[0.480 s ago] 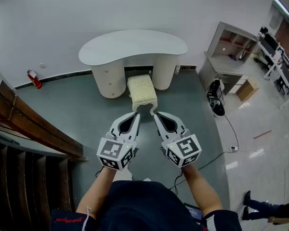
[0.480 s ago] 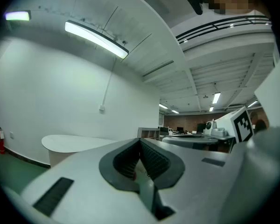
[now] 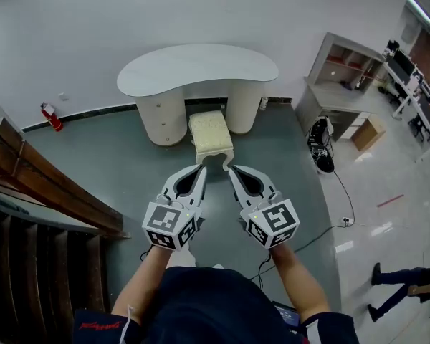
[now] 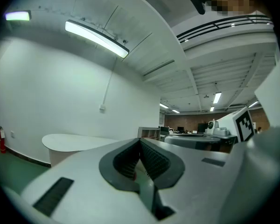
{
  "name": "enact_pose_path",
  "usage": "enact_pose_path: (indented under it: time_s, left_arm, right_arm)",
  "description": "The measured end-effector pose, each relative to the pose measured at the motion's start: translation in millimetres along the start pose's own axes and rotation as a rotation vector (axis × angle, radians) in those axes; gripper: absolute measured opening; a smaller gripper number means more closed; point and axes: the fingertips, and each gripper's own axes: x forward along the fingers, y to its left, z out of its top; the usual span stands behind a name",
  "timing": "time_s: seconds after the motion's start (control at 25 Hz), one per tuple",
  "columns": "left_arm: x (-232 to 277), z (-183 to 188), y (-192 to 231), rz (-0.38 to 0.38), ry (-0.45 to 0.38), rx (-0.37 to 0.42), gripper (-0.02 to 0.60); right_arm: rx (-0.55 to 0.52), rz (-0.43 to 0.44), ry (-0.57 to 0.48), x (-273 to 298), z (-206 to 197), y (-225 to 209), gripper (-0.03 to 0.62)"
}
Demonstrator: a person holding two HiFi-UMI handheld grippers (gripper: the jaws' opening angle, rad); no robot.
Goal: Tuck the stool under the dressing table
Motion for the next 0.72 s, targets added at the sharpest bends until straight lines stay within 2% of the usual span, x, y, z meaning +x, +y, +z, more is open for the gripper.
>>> enact_pose_path:
  time_s: [0.32, 0.52, 0.72]
  left_arm:
    - [-1.6, -5.5, -5.7, -0.003, 0.01, -0.001, 0.008]
    - [6.1, -3.1, 1.2, -0.013, 0.006, -0.029, 0.008]
    - [17.1, 0.8, 15.7, -0.017, 0.005, -0.019, 0.008]
  right_arm:
    - [-0.002, -0.002, -0.007, -6.9, -1.7, -2.1, 0.012]
    - [0.0, -0.007, 0.005, -0.2, -4.3, -7.3, 0.012]
    - [0.009, -0.023, 0.012, 14.6, -5.5, -18.2, 0.012]
